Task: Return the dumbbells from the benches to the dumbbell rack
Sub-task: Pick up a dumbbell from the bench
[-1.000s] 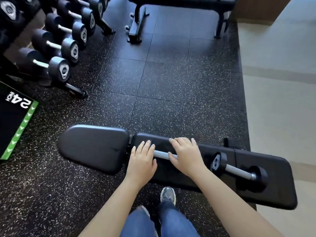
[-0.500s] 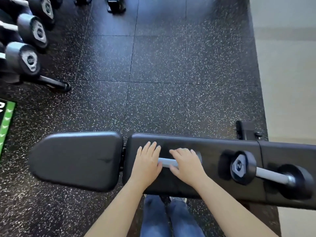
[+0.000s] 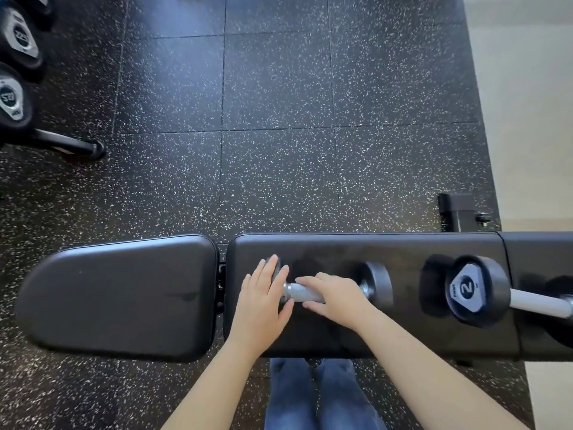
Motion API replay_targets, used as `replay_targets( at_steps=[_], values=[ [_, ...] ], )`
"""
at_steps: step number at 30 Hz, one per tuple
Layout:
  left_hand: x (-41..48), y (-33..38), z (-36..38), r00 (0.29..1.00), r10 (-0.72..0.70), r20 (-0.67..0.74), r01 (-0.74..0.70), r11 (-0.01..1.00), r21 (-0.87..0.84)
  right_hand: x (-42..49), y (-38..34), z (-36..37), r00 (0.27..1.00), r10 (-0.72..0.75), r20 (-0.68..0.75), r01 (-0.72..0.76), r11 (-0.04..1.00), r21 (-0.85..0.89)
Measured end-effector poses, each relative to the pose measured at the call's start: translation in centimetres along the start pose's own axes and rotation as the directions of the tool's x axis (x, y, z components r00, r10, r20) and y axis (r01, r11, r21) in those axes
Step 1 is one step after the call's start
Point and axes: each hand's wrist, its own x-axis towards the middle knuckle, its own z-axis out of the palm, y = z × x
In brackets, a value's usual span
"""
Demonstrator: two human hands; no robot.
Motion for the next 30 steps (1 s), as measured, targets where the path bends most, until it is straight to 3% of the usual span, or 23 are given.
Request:
replay_targets(
  at_steps=[9, 15, 22, 30],
  values=[
    [-0.6, -0.1, -0.5, 0.998, -0.026, -0.057, 0.023, 0.998, -0.063, 0.1, -1.1, -1.3, 0.987, 0.044, 0.156, -0.060, 0.993, 0.102],
    [-1.1, 1.4, -4.1, 0.994, 0.030, -0.107, -0.036, 0.998, -0.056, -2.6, -3.7, -4.5, 0.982, 0.061, 0.177, -0.085, 0.988, 0.126],
    [-3.6, 5.6, -11.9, 0.975, -0.054, -0.217, 0.022, 0.989, -0.146, -6.9, -8.7, -11.0, 0.986, -0.006, 0.169, 0.004, 1.000, 0.015],
    [-8.0, 10.7, -21.4, 0.889, -0.195, -0.415, 0.081, 0.958, -0.276, -12.2, -15.9, -17.8, 0.975, -0.150, 0.165, 0.150, 0.989, 0.008]
  ],
)
